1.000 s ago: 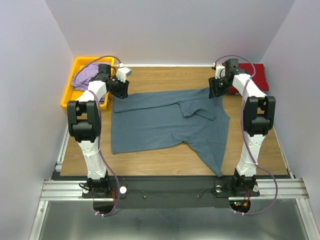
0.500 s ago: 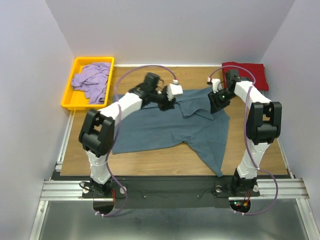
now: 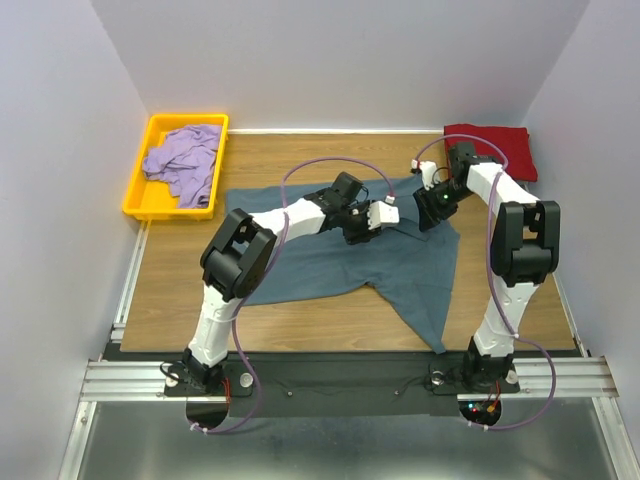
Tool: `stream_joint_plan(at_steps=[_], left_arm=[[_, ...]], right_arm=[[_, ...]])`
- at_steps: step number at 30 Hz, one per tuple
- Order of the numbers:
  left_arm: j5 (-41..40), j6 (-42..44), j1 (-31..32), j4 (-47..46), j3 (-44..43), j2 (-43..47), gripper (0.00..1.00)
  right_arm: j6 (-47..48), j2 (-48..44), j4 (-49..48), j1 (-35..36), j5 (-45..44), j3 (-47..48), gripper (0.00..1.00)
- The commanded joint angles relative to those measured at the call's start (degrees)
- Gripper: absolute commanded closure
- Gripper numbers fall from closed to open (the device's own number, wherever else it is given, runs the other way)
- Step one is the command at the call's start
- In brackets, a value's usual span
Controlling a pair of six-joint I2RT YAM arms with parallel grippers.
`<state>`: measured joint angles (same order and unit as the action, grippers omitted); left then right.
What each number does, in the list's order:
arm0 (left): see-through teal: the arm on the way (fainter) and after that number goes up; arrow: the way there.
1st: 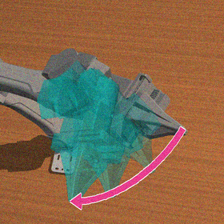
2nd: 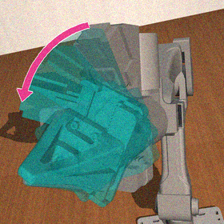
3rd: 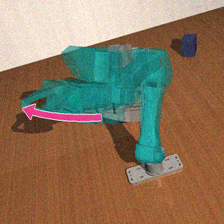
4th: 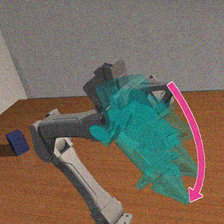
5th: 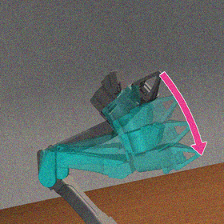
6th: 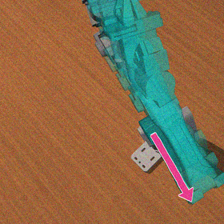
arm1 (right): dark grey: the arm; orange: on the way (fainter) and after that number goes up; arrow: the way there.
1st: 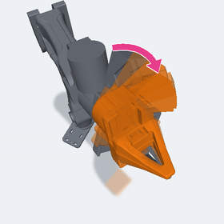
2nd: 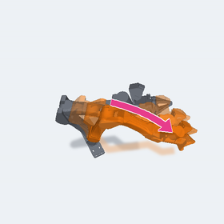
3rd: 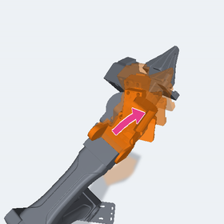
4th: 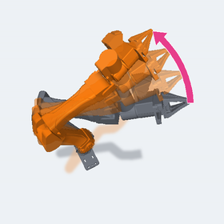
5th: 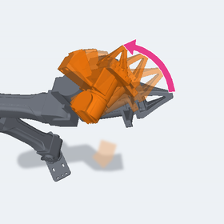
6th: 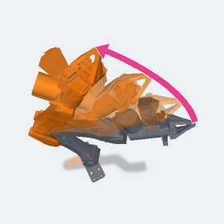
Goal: Fold and stack the t-shirts
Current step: Fold the tshirt
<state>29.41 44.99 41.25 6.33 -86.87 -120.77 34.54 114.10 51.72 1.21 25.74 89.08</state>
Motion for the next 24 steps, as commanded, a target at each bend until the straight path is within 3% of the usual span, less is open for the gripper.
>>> stream_joint_plan(at_steps=[1,5,14,16,18,19,21,22,24], left_arm=[[-2.77,0.98,1.02,-2.02,-3.83,-0.42,0.47],[-3.65,0.8,1.46,-2.9,-4.97,-1.75,0.5],[-3.57,1.15,1.55,-2.29,-7.52,-3.95,0.7],[-3.39,1.15,1.55,-1.85,-7.7,-4.12,0.75],[-3.13,1.32,1.55,-1.32,-7.7,-4.04,0.83],[-3.13,1.24,1.55,-1.32,-7.7,-3.86,0.86],[-2.69,1.41,1.55,-1.14,-7.61,-3.42,0.94],[-2.52,1.59,1.46,-1.14,-7.44,-2.72,0.97],[-2.08,2.11,1.37,-0.44,-7.17,-1.93,1.0]], right_arm=[[1.67,0.5,1.36,0.11,1.34,-0.57,0.48],[2.46,1.03,1.89,0.28,1.77,-1.54,0.48],[4.21,0.86,3.21,0.19,2.56,-2.59,0.49],[4.39,0.86,3.38,0.19,2.56,-2.59,0.53],[4.3,1.12,3.38,0.19,2.3,-2.24,0.61],[4.22,1.21,3.3,0.19,2.21,-2.07,0.72],[4.21,1.12,3.21,0.19,1.69,-1.11,0.83],[4.13,1.03,3.21,0.19,1.42,-0.75,0.93],[4.13,0.77,3.21,0.19,0.9,0.3,0.99]])
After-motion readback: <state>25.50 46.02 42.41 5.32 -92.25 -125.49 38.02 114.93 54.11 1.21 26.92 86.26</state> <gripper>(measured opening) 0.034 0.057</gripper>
